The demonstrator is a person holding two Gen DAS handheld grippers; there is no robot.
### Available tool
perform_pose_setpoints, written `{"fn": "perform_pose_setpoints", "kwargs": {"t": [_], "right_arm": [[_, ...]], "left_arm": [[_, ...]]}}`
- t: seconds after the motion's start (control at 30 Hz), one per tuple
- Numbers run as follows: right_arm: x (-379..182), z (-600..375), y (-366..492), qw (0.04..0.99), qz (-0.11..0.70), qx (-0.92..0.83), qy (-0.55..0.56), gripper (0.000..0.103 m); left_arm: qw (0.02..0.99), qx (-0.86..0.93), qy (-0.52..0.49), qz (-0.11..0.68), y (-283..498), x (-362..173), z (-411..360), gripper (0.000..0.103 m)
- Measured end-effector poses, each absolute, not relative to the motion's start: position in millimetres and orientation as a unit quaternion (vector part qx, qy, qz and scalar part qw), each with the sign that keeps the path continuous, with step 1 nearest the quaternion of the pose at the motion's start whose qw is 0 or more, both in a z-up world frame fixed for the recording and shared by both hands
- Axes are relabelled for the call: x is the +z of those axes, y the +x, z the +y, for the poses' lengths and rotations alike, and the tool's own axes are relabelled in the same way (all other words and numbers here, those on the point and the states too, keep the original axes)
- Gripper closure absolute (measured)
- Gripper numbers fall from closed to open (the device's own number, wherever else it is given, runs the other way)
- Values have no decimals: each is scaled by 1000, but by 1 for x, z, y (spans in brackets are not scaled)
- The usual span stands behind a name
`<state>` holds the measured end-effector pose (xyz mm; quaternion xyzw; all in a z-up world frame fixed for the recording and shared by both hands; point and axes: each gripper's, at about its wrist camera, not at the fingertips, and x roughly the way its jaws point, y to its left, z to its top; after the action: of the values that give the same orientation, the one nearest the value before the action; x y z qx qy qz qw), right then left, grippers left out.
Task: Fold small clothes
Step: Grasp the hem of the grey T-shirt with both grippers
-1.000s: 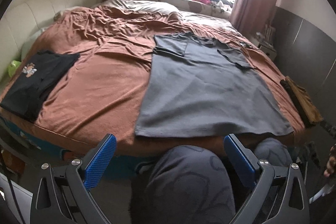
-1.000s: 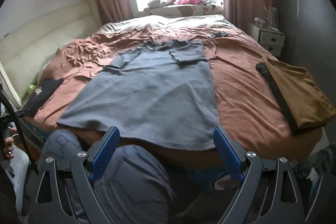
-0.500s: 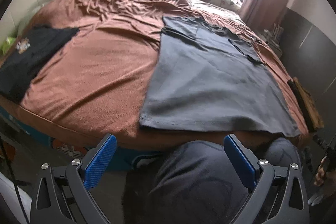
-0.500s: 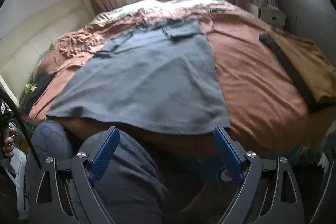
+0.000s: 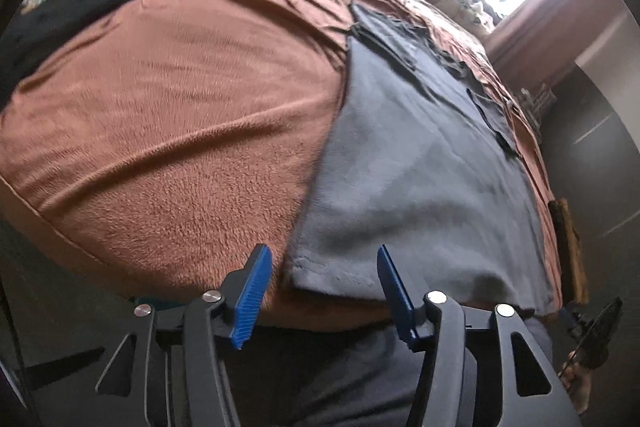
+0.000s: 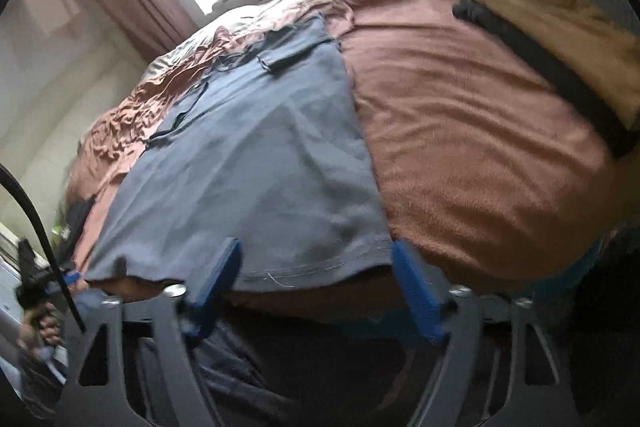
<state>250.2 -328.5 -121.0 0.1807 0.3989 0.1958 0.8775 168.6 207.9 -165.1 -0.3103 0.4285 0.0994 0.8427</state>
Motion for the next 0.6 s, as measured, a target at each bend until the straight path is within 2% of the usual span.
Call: {"fn": "perform_pose_setpoints", "kwargs": {"t": [0.13, 0.23, 0.33, 0.6], "right_arm": [[-128, -336, 259, 874, 405, 180, 201, 35], [-137, -342, 266, 862, 415, 182, 225, 38], [-148, -347, 268, 850, 427, 180, 249, 43], [-161, -361, 269, 825, 422, 200, 318, 43]], "left_arm": [[832, 112, -321, 439, 172, -176, 215, 54], [822, 100, -341, 444, 172, -185, 216, 62], [819, 96, -355, 440, 168, -189, 216, 62], [814, 78, -388, 425, 160, -193, 217, 62]]}}
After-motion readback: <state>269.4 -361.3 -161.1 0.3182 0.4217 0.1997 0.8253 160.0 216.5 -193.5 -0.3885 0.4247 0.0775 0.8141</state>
